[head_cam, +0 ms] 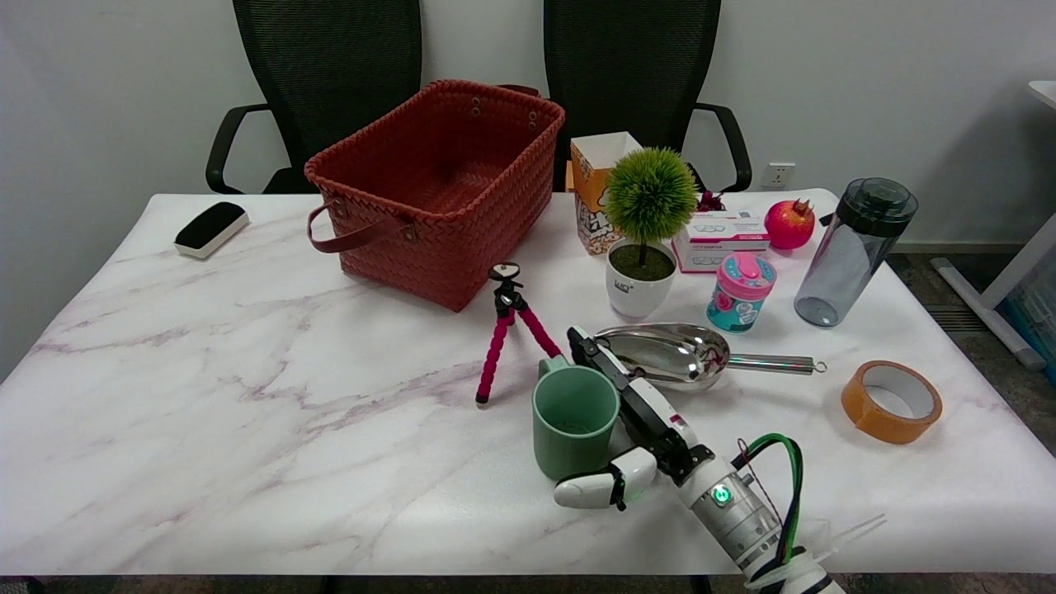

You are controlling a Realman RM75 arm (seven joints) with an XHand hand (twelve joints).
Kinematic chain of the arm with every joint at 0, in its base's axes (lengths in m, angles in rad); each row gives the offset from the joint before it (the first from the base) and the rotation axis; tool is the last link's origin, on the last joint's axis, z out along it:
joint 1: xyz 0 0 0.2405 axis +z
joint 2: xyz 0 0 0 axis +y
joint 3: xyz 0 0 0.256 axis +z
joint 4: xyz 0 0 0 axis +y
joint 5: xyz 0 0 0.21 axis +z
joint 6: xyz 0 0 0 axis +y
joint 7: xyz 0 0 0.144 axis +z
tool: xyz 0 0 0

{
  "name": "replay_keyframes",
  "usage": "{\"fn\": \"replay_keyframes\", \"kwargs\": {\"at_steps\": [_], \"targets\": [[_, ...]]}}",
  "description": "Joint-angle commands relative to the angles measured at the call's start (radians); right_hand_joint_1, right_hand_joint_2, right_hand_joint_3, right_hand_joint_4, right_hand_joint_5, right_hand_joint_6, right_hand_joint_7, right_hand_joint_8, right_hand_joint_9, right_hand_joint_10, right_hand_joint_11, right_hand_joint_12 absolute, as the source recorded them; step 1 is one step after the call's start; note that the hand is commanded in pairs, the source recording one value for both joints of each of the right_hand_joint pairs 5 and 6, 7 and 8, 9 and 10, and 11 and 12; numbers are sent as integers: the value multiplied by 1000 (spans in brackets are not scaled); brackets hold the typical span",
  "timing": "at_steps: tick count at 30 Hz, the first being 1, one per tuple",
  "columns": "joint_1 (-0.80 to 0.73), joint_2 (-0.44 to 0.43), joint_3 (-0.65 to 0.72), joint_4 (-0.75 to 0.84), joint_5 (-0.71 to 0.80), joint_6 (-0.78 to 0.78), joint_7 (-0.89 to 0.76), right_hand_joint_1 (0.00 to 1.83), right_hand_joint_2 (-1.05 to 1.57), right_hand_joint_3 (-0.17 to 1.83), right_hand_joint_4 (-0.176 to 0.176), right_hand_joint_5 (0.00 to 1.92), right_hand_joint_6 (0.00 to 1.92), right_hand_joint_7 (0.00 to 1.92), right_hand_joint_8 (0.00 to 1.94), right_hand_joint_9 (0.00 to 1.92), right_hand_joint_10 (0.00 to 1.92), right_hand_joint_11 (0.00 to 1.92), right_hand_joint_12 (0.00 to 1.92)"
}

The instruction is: Pick up the green mug.

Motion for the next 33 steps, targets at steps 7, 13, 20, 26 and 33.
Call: {"fn": "replay_keyframes", "kwargs": {"at_steps": [7, 13, 20, 26, 33], "targets": [[39, -22, -1, -8, 4, -52, 1, 1068, -41, 560, 0, 0, 0, 0, 0, 0, 0, 137, 137], [40, -28, -9, -10, -2, -46, 1, 1068, -37, 566, 0, 0, 0, 0, 0, 0, 0, 126, 126], [34, -36, -12, -11, -18, -43, 1, 1061, -31, 598, 0, 0, 0, 0, 0, 0, 0, 110, 110], [32, -36, -12, -14, -18, -43, 1, 1059, -32, 623, 0, 0, 0, 0, 0, 0, 0, 107, 107], [32, -33, -9, -14, -14, -43, 1, 1073, -31, 610, 0, 0, 0, 87, 87, 0, 0, 145, 145]]}}
